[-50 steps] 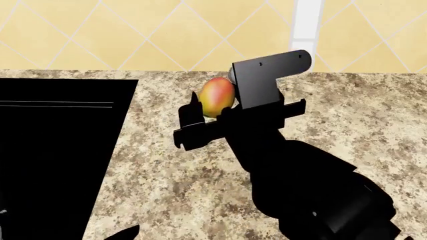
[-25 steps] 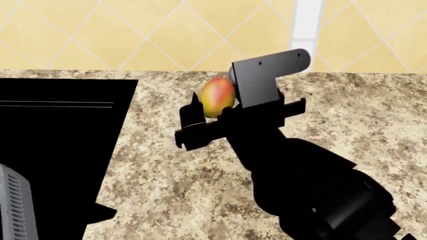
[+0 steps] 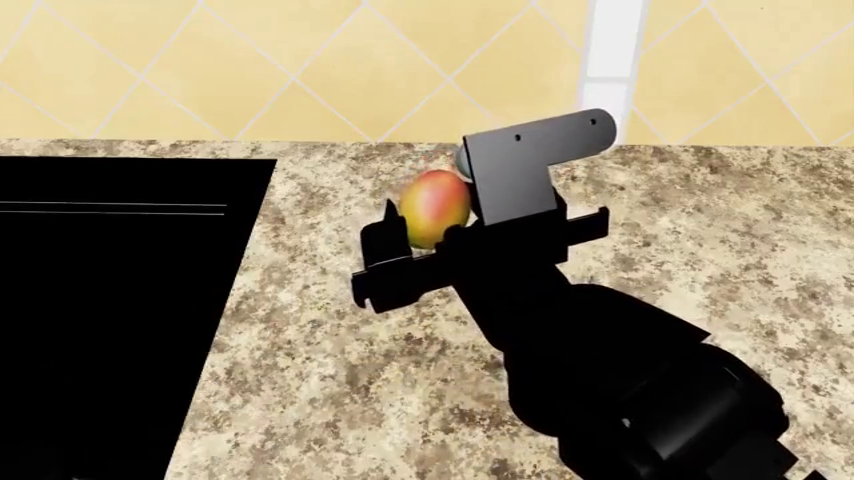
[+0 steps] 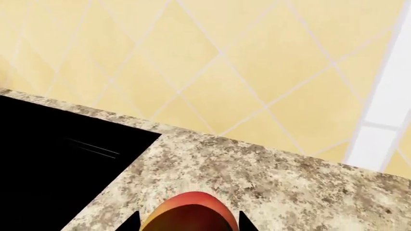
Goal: There is a mixed pile of frozen fruits and vegetables on the counter. Locate all the frozen vegetables and place the items in a bowl on the counter. Take all the frozen fruits and defrost them in a running sink.
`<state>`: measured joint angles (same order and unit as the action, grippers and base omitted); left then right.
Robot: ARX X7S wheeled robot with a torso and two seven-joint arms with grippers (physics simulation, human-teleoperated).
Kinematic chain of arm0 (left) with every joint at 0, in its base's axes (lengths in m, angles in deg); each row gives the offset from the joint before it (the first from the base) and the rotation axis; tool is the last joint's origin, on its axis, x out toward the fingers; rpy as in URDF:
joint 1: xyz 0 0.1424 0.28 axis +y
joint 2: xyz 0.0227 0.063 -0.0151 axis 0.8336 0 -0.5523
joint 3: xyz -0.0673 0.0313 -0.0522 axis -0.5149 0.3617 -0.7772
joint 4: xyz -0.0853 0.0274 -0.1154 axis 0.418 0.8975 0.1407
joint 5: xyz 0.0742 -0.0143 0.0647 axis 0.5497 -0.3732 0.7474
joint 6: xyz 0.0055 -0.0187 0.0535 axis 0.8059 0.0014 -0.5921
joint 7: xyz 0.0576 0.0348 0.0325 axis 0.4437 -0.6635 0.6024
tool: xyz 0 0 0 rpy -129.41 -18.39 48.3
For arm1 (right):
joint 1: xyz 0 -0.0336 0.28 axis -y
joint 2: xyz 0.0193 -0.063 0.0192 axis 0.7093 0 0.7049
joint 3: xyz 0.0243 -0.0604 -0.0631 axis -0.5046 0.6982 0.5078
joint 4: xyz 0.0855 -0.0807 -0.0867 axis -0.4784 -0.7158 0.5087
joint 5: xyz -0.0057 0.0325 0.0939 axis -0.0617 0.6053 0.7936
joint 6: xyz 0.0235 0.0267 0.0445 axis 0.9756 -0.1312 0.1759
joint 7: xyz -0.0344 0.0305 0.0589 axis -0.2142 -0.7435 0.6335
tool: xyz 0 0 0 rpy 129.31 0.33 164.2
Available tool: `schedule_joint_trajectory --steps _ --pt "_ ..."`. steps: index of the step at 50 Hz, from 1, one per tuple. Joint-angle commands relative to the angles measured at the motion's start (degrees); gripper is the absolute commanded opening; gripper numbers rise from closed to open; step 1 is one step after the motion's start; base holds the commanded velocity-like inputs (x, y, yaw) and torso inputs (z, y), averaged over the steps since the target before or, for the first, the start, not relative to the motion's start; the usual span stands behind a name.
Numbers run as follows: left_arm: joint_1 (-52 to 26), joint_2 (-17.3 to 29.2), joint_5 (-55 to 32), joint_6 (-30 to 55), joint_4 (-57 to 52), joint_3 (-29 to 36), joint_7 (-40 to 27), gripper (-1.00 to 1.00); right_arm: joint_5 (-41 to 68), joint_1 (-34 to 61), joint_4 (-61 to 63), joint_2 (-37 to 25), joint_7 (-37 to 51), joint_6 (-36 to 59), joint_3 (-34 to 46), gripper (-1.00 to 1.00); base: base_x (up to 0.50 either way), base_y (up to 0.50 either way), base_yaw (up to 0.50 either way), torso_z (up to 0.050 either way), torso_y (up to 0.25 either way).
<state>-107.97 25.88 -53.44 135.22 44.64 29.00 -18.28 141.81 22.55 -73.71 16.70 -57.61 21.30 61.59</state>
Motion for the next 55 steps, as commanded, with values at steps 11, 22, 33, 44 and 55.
schedule_joint_trajectory --steps 11,22,33,44,55 --pt "2.22 3.08 -1.76 0.74 -1.88 5.22 -4.44 1.0 -1.09 0.01 -0.7 0.24 -1.0 0.55 -0.35 -1.0 0.0 0.0 0.0 0.0 0.0" --pt "0.14 6.3 -4.68 0.92 -3.49 7.49 -8.6 1.0 -1.14 -0.64 -1.86 0.63 -2.0 -0.04 -0.4 -1.0 0.0 0.0 0.0 0.0 0.0" --pt "-2.77 9.38 -8.72 0.86 -5.37 9.97 -13.12 1.0 -1.39 -1.49 -3.15 1.13 -3.15 -1.11 -0.51 -1.0 0.0 0.0 0.0 0.0 0.0" --pt "-1.3 9.45 -8.0 -0.18 -6.12 11.42 -14.78 1.0 -1.2 -1.86 -2.72 0.74 -2.98 -1.28 -0.79 -1.0 0.0 0.0 0.0 0.0 0.001" --pt "2.31 9.25 -2.56 0.4 -5.77 9.84 -11.72 1.0 -1.32 -2.14 -2.14 0.68 -2.7 -1.07 -0.6 -1.0 0.0 0.0 0.0 0.0 0.0"
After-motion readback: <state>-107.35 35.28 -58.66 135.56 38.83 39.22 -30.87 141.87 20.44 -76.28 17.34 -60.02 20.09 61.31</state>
